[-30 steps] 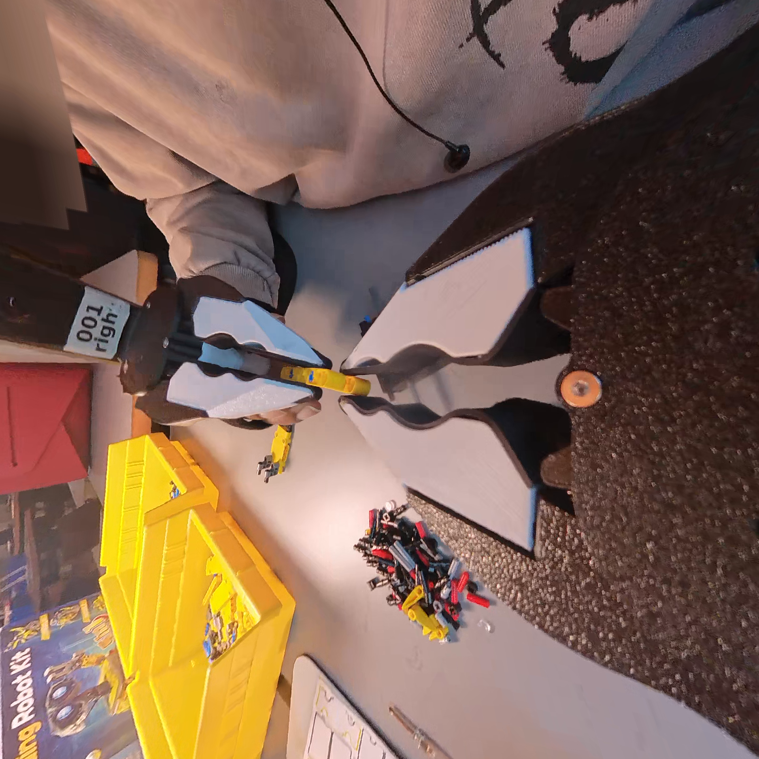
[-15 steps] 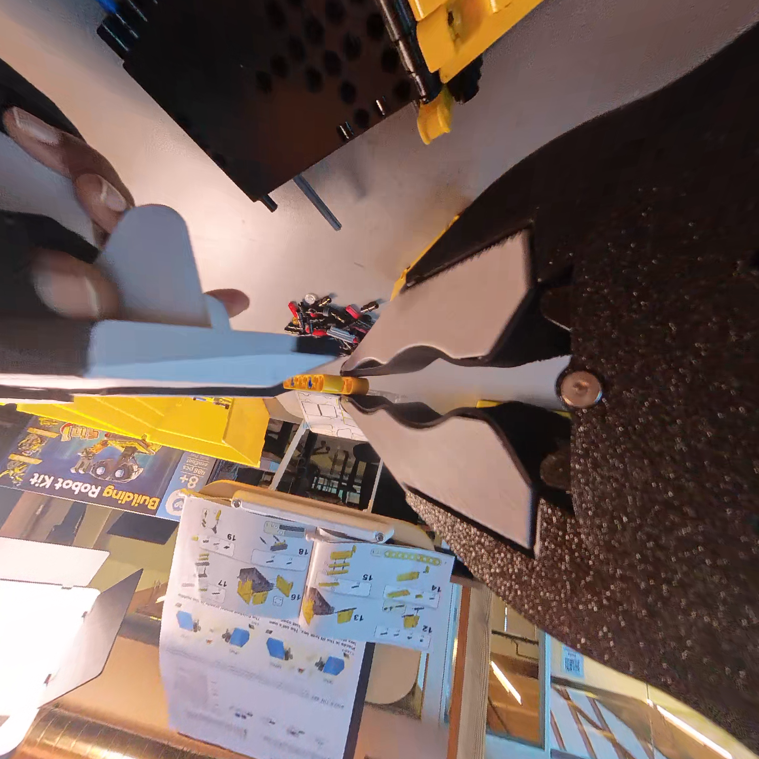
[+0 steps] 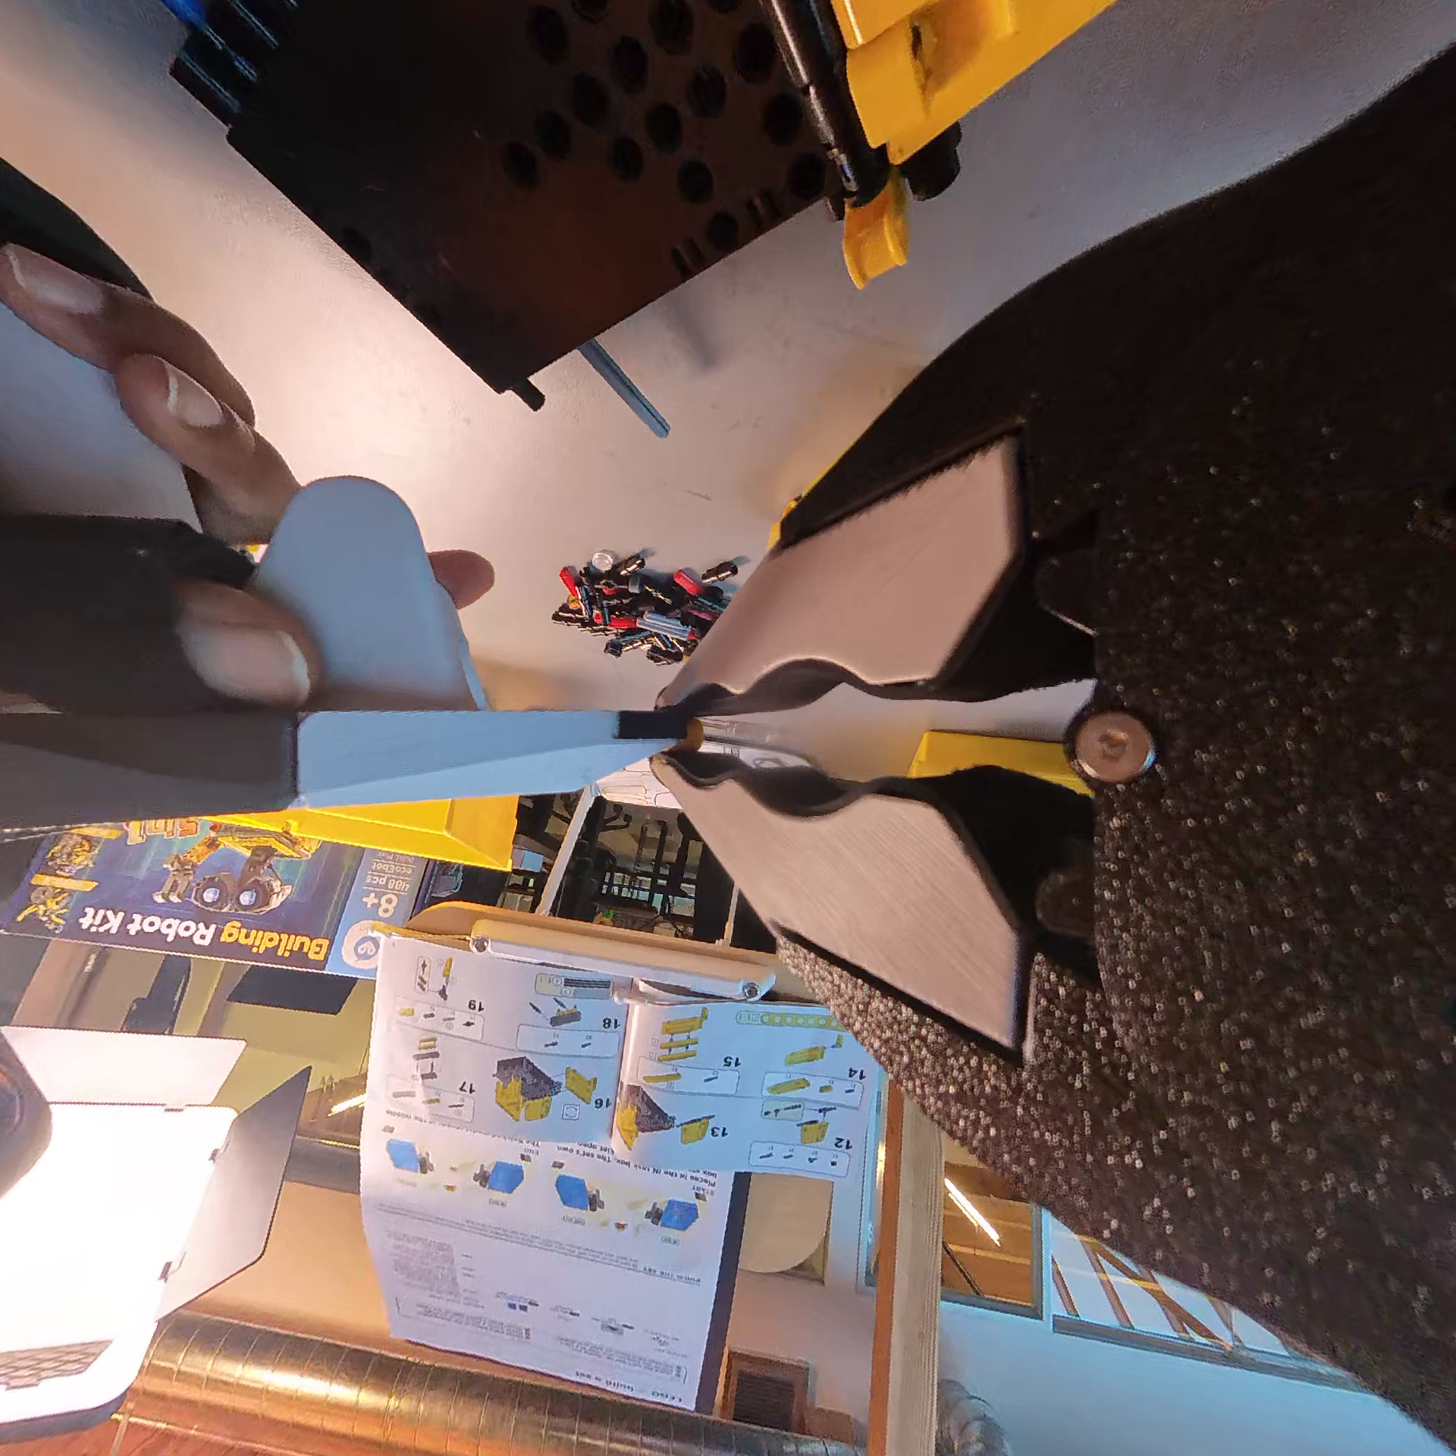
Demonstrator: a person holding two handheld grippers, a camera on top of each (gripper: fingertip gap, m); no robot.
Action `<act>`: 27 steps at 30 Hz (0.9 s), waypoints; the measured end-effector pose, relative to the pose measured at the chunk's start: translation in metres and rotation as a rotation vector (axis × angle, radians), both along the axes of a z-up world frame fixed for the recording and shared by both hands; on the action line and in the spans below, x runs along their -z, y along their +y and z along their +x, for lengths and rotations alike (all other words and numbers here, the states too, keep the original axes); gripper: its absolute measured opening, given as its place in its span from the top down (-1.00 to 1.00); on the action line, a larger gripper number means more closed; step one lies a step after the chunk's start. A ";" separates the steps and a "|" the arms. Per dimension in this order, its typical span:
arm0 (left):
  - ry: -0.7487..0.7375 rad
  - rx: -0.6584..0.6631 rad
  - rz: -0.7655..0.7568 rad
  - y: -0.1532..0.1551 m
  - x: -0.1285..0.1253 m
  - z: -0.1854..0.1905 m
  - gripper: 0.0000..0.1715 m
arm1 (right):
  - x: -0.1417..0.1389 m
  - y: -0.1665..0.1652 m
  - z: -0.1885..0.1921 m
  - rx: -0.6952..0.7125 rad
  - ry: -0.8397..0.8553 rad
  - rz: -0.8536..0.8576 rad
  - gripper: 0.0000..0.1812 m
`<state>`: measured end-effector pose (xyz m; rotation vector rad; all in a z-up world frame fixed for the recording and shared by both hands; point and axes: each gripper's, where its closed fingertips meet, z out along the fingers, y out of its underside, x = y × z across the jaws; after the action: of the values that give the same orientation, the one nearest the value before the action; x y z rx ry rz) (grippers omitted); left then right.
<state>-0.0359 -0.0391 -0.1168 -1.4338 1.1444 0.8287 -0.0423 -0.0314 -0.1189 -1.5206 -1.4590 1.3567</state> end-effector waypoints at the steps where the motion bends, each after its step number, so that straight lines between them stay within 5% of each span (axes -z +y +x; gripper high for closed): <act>1: -0.005 -0.005 -0.003 0.000 0.001 -0.001 0.93 | 0.000 0.001 0.000 0.010 0.000 0.000 0.13; 7: -0.006 0.024 -0.014 -0.003 0.002 0.001 0.93 | 0.000 0.000 0.002 -0.015 0.005 0.009 0.15; 9: -0.153 0.087 -0.123 -0.005 0.009 0.005 0.87 | -0.003 0.000 0.003 -0.051 0.020 0.026 0.15; 12: -0.838 0.192 -0.565 -0.019 0.018 0.013 0.67 | -0.028 -0.009 0.014 -0.171 0.167 0.067 0.15; 14: -1.445 0.424 -0.824 -0.035 -0.020 0.018 0.66 | -0.040 -0.017 0.022 -0.232 0.244 0.128 0.15; 16: -1.843 0.615 -0.873 -0.036 -0.056 0.001 0.68 | -0.046 -0.025 0.024 -0.264 0.291 0.175 0.16; 22: -2.037 0.721 -1.112 -0.039 -0.060 0.028 0.63 | -0.053 -0.055 0.027 -0.354 0.353 0.224 0.16; 27: -2.147 0.821 -1.188 -0.046 -0.066 0.036 0.87 | -0.064 -0.063 0.029 -0.370 0.400 0.184 0.16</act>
<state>-0.0003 -0.0850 -0.0509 -1.3643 0.1074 -1.9510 -0.0138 -0.0941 -0.0551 -0.8276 -1.5942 1.5757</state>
